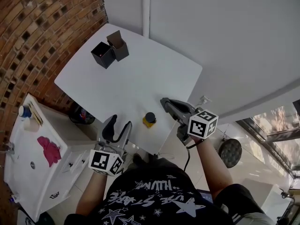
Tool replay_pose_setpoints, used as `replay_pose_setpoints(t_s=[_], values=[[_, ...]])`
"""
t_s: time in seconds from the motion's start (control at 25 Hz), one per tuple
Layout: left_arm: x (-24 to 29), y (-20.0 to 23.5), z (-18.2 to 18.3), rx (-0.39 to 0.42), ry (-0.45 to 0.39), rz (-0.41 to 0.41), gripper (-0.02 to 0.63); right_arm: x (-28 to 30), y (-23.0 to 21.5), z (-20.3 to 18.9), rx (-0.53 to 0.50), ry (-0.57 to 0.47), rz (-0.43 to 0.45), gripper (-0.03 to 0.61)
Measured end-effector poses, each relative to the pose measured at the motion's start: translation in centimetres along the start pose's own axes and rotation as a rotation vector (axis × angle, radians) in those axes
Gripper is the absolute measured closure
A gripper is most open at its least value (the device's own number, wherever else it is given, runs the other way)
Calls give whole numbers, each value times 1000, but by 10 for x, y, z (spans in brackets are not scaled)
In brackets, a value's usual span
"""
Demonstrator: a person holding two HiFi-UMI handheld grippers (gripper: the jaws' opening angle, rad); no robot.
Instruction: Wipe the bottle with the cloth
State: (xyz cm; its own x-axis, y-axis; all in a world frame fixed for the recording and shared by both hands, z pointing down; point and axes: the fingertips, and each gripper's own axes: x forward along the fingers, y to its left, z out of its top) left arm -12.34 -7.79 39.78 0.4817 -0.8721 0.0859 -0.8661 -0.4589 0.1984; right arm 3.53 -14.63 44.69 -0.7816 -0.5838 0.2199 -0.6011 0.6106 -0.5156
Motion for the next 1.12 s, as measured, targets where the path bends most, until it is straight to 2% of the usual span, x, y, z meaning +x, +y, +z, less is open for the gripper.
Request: replay_pose_setpoints(t_s=[0.16, 0.24, 0.32, 0.44, 0.56, 0.64, 0.76, 1.12], values=[[-12, 11, 45, 49, -145, 84, 474, -15, 39, 36, -158, -135, -40, 540], [-17, 15, 54, 48, -175, 114, 523, -23, 57, 46, -238, -194, -69, 540], [-21, 16, 55, 53, -180, 129, 605, -31, 71, 51, -304, -238, -96, 540], [-22, 17, 49, 65, -160, 137, 611, -39, 82, 50, -352, -272, -124, 540], [-21, 25, 34, 104, -107, 182, 611, -44, 82, 42, -340, -279, -161, 540], [-22, 32, 24, 95, -81, 209, 611, -48, 81, 35, -326, -277, -189, 541], [-22, 35, 14, 68, -60, 203, 611, -50, 79, 29, -308, -273, -218, 541], [-13, 26, 1, 75, -4, 169, 611, -58, 78, 25, -292, -275, -247, 543]])
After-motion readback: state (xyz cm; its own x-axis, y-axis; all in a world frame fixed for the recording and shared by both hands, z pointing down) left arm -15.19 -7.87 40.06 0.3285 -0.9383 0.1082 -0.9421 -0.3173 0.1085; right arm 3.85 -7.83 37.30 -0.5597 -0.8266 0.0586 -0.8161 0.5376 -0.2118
